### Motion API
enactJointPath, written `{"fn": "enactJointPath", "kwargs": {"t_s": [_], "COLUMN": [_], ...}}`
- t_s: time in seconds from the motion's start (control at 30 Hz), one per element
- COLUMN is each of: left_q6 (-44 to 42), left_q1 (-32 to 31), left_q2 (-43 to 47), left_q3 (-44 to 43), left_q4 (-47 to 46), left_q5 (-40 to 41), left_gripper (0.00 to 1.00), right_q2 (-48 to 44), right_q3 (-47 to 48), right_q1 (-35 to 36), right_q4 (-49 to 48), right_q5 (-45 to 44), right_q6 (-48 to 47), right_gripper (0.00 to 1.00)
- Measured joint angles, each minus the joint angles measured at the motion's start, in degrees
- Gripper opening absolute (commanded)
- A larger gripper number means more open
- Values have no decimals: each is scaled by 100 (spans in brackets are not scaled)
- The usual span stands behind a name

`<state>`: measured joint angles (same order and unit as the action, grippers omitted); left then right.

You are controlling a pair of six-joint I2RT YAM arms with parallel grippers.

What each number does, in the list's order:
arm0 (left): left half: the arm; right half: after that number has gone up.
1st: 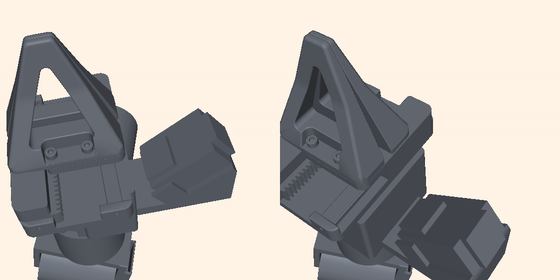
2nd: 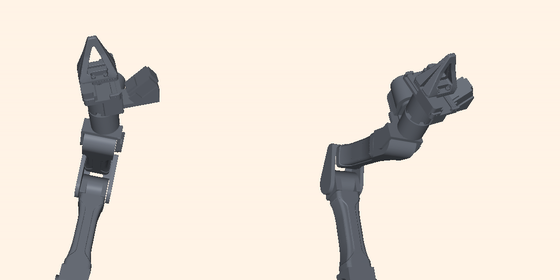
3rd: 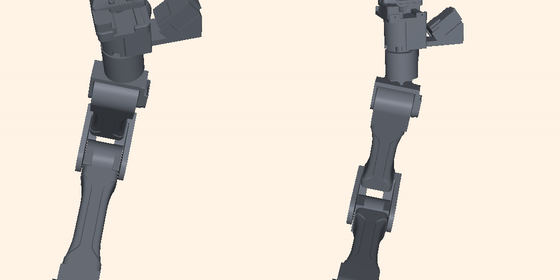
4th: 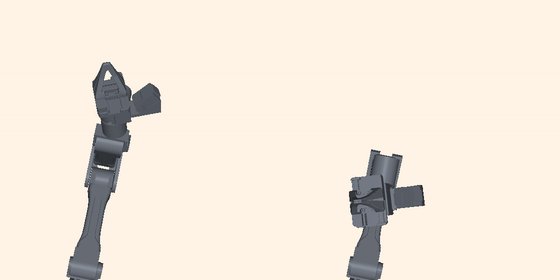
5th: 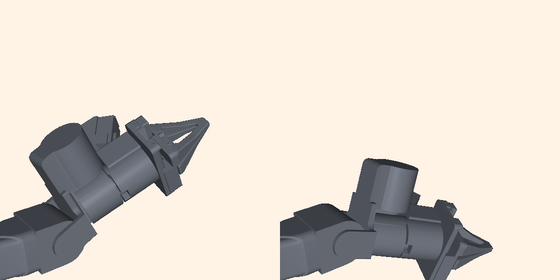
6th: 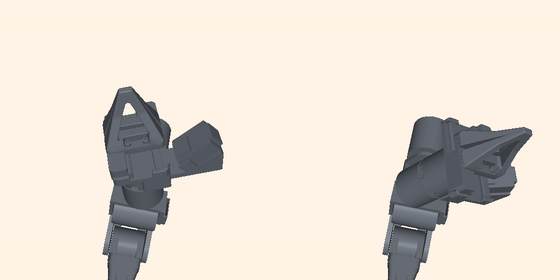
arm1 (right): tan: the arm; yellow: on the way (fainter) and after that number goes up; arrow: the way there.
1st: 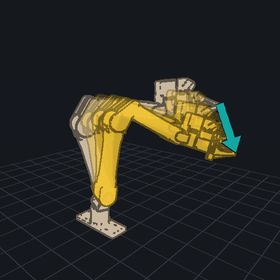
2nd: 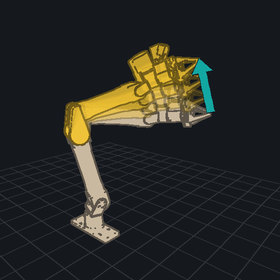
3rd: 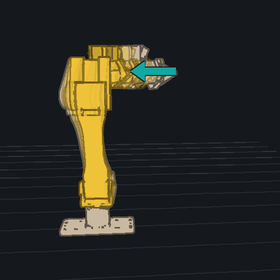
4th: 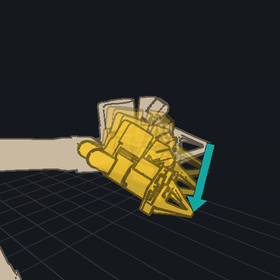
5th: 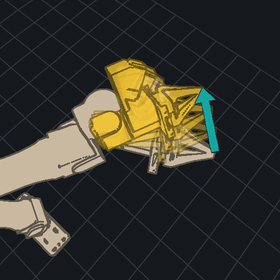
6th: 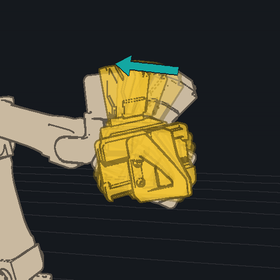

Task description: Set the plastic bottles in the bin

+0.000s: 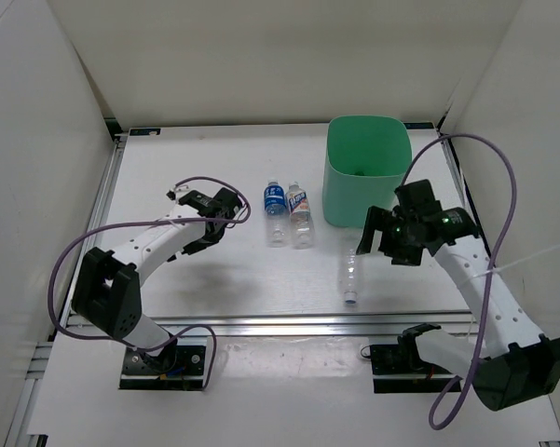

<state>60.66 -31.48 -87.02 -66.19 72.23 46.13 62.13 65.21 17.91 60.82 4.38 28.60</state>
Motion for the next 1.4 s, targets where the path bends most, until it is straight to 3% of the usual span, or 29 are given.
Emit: {"fn": "enactJointPath", "kwargs": {"t_s": [0.2, 0.5, 0.6, 0.67, 0.93, 1.1, 1.2, 1.4], "left_q6": [-66, -129, -151, -170, -219, -256, -275, -282], "left_q1": [0, 0, 0, 0, 0, 0, 0, 0], "left_q2": [-273, -439, -452, -455, -503, -566, -616, -651], "left_q3": [-2, -39, -39, -39, -39, -28, -28, -26], "left_q4": [-111, -120, -66, -42, -22, -24, -24, -39], "left_q5": [-267, -400, -400, -398, -398, -415, -420, -483], "left_gripper": [100, 100, 100, 100, 100, 100, 100, 100], "right_q2": [197, 1113, 1200, 1303, 1587, 1676, 1670, 761], "right_q3": [-1207, -1582, -1644, -1711, -2216, -2225, -2151, -1759], "right_q1": [212, 326, 350, 350, 350, 398, 437, 538], "right_q4": [-649, -1757, -2033, -2267, -2636, -2677, -2529, -1497], "right_q5": [-372, -398, -334, -289, -87, 26, 22, -162], "right_q6": [-129, -175, -214, -227, -227, -210, -166, -57], "right_gripper": [100, 100, 85, 80, 78, 57, 48, 44]}}
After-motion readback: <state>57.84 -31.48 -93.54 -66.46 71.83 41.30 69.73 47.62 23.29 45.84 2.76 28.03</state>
